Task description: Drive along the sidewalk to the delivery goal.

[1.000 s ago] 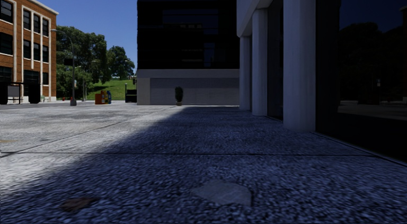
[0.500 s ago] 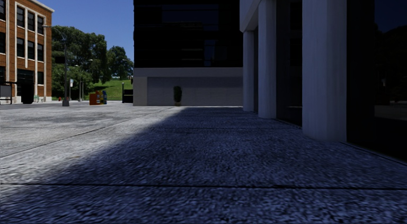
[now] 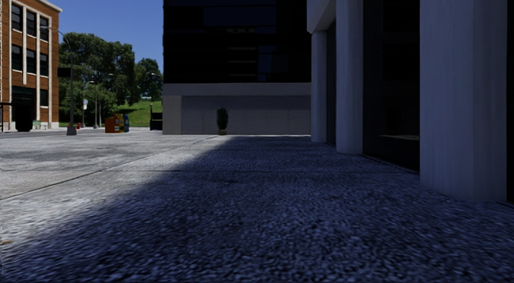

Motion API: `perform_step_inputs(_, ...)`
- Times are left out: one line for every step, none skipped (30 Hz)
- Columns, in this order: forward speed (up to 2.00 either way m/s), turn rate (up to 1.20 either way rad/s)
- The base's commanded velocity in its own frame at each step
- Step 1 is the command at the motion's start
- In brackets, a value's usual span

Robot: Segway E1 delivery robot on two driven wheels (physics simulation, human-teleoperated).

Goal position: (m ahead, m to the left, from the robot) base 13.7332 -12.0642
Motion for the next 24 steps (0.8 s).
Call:
perform_step_inputs(2.00, 0.00)
perform_step_inputs(2.00, 0.00)
perform_step_inputs(2.00, 0.00)
perform_step_inputs(2.00, -0.11)
perform_step_inputs(2.00, -0.35)
perform_step_inputs(2.00, -0.41)
perform_step_inputs(2.00, -0.41)
perform_step_inputs(2.00, 0.00)
perform_step_inputs(2.00, 0.00)
perform_step_inputs(2.00, 0.00)
perform_step_inputs(2.00, 0.00)
perform_step_inputs(2.00, 0.00)
perform_step_inputs(2.00, 0.00)
perform_step_inputs(2.00, 0.00)
perform_step_inputs(2.00, 0.00)
perform_step_inputs(2.00, 0.00)
perform_step_inputs(2.00, 0.00)
perform_step_inputs(2.00, 0.00)
perform_step_inputs(2.00, 0.00)
perform_step_inputs(2.00, 0.00)
perform_step_inputs(2.00, 0.00)
perform_step_inputs(2.00, 0.00)
perform_step_inputs(2.00, 0.00)
perform_step_inputs(2.00, 0.00)
